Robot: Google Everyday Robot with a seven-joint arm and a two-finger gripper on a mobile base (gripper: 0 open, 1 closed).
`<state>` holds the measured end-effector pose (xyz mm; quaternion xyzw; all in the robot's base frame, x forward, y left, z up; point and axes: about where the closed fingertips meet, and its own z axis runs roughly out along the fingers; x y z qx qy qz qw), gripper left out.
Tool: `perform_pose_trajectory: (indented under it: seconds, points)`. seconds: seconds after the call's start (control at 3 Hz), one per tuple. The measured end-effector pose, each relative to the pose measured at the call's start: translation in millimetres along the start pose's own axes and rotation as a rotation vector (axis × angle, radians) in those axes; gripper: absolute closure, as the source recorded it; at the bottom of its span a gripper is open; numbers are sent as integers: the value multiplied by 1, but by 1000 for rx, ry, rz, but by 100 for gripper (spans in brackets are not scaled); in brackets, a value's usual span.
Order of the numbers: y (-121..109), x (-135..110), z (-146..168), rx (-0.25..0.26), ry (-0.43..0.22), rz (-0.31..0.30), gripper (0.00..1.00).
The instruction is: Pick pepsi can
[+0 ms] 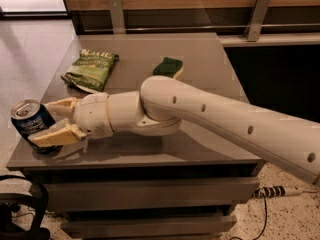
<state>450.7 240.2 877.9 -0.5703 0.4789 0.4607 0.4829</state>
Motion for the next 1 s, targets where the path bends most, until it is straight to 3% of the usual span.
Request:
perform_pose_trajectory:
  seconds: [0.33,1.0]
  points:
    - [-6,-14,-4,-18,-15,-27,100]
    - [-27,-68,-26,-12,-15,-131,100]
